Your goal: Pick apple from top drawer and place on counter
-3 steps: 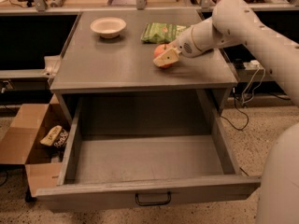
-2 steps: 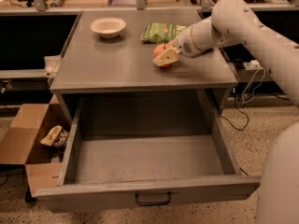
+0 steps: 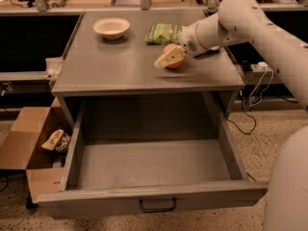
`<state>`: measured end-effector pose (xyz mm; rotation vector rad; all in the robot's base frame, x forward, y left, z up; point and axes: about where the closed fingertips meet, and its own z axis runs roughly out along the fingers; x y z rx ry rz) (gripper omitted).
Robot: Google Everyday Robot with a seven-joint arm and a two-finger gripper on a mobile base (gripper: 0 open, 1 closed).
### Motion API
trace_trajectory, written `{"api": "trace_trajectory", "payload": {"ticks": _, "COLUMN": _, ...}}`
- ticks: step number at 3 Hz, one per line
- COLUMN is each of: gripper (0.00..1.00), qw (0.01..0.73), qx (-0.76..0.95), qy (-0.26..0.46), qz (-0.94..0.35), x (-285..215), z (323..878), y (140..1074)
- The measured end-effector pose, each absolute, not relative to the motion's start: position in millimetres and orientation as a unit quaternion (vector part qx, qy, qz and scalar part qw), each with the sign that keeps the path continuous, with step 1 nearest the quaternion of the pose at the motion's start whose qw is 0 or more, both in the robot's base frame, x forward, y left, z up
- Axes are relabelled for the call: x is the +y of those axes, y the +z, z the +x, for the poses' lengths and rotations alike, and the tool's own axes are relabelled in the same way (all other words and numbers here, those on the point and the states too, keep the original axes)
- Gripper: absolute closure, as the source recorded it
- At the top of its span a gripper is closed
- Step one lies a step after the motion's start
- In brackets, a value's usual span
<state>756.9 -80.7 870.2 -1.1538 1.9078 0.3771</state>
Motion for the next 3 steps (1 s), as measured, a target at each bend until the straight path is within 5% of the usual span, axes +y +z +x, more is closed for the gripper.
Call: {"api": "trace_trajectory", "payload": {"ticks": 3, "gripper": 0.0, "qw": 0.479, "qx": 0.73, "qy": 0.143, "qz": -0.466, "x": -94, "z": 747, "y": 907}}
